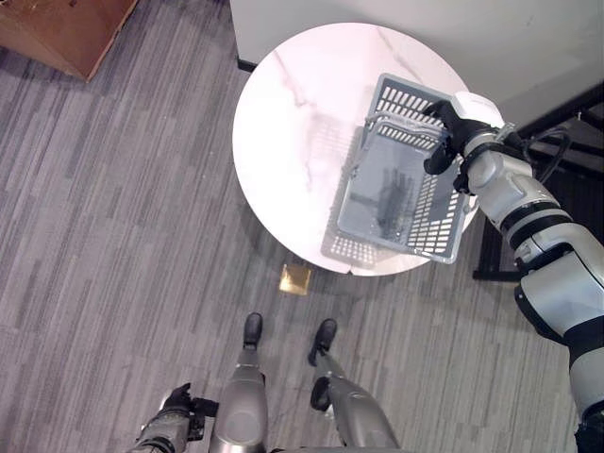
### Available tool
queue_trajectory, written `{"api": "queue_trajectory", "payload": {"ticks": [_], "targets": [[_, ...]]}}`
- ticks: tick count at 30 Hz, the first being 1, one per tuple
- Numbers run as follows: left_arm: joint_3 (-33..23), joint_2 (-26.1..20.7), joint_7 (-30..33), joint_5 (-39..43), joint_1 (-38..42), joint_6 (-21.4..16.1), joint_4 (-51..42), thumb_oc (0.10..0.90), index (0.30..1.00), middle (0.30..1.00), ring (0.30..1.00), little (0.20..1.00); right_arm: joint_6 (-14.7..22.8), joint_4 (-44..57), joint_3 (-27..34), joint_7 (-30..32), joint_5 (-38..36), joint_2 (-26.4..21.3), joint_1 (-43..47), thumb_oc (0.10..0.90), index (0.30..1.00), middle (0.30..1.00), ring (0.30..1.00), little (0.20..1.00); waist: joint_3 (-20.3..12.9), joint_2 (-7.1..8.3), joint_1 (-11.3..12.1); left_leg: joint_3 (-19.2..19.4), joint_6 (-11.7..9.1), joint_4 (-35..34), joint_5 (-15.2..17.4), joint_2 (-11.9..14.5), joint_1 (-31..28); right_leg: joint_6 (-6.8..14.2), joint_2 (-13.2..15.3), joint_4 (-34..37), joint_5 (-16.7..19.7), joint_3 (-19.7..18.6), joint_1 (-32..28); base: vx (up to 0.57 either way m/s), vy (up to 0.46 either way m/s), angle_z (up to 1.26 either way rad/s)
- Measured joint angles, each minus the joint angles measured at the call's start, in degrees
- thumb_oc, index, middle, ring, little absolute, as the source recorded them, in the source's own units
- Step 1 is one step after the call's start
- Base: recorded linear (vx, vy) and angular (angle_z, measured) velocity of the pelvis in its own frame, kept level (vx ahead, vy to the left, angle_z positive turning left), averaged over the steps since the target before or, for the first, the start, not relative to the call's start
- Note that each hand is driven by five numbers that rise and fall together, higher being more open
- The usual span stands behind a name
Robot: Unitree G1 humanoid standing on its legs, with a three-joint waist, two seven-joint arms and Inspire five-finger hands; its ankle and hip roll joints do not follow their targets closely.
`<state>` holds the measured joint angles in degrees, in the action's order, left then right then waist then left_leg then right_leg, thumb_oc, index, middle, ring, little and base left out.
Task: Get the vegetables into the basket
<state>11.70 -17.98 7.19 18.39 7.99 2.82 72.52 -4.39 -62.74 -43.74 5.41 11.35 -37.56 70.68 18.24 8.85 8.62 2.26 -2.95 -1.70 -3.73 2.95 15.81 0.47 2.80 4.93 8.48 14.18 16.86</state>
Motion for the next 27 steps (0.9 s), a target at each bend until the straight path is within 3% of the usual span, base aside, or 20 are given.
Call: {"api": "queue_trajectory", "payload": {"ticks": [10,15,24,27], "targets": [[-0.1,0.4,0.0,-0.4,-0.2,0.8,0.1,0.900,1.000,1.000,1.000,1.000,-1.1,7.5,0.7,-1.6,0.2,0.3,-2.8,0.400,0.300,0.300,0.300,0.300,-0.3,-0.46,-0.1,0.6,0.0,-0.3,-0.1,-0.1,-5.4,0.0,0.0,0.0,0.0,-0.7,-5.0,-0.06,-0.001,-0.03],[-2.8,0.8,-0.8,-1.6,-0.8,1.9,0.3,0.900,1.000,1.000,1.000,1.000,-0.8,15.9,1.0,-3.4,2.1,-2.1,-10.1,0.400,0.300,0.300,0.300,0.300,-0.6,-0.68,-0.2,2.0,0.1,-1.6,-0.1,0.0,-10.5,0.1,-0.1,0.0,0.0,-1.8,-8.8,-0.05,0.010,-0.13],[-8.0,1.4,-1.4,-2.9,-3.9,3.2,0.2,0.900,1.000,1.000,1.000,1.000,-1.1,27.3,3.8,-7.2,2.6,-5.8,-22.3,0.400,0.300,0.300,0.300,0.300,-5.3,-2.52,-4.3,5.3,0.7,-3.4,-0.2,-0.5,-17.5,0.7,0.0,0.0,0.0,-4.8,-13.2,-0.09,0.005,-0.18],[-9.1,1.8,-2.2,-4.3,-6.1,3.6,0.2,0.900,1.000,1.000,1.000,1.000,-1.1,33.7,8.0,-9.1,4.0,-7.9,-30.8,0.400,0.300,0.300,0.300,0.300,-7.8,-3.88,-5.4,6.7,1.3,-3.4,0.4,-0.5,-19.7,1.1,-0.1,0.0,-0.1,-6.2,-14.8,-0.06,-0.027,-0.28]]}}
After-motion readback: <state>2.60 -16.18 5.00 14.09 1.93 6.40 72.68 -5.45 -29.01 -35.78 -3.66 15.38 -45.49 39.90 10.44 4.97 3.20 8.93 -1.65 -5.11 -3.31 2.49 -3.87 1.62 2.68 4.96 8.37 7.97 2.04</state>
